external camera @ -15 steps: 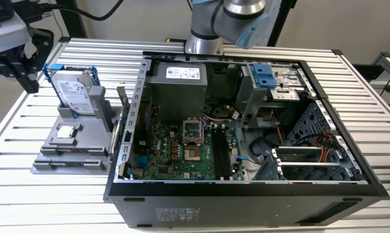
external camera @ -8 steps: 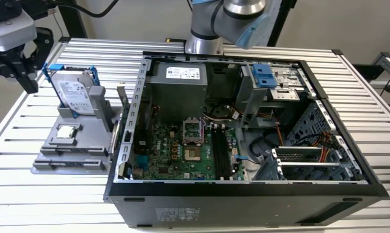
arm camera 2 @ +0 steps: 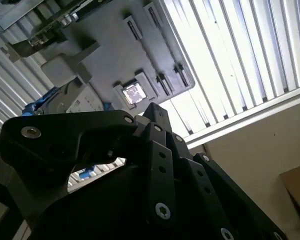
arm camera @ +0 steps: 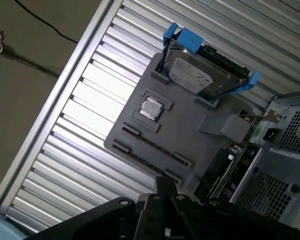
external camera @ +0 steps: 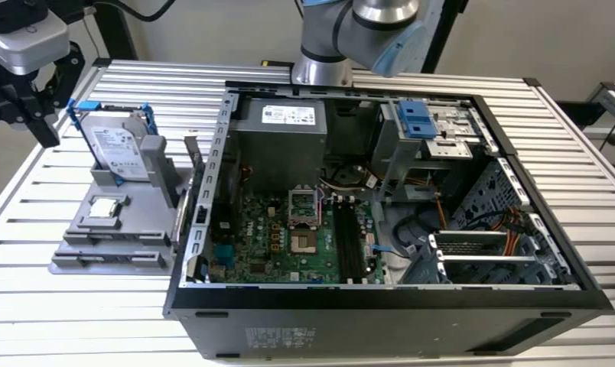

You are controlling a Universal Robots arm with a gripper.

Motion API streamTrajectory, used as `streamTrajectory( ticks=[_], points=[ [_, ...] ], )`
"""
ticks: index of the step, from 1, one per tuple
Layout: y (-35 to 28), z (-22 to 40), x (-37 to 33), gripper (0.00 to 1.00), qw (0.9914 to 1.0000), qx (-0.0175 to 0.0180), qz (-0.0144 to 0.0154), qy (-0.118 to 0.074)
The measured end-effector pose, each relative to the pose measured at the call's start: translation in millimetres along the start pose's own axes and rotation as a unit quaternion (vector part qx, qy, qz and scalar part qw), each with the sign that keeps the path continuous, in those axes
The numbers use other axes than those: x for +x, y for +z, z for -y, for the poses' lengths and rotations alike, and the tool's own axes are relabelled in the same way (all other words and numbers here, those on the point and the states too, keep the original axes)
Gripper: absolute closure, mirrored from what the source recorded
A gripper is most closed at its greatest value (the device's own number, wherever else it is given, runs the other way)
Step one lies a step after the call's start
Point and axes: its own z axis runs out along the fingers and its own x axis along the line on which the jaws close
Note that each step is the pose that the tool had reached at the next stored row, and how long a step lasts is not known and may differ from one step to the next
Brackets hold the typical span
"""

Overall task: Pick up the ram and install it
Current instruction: 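Pick up the ram and move it above insertion slot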

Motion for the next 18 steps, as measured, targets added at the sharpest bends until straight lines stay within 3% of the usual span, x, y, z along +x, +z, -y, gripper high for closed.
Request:
streamTrajectory(
  ticks=[4,9,18],
  points=[
    [0.0,0.0,0.0,1.0,0.99948,-0.0004,-0.0017,-0.032],
    [0.0,0.0,0.0,1.0,0.99738,-0.0009,-0.0037,-0.072],
    [-0.1,0.0,0.0,1.0,0.99034,-0.0019,-0.007,-0.138]
  ],
)
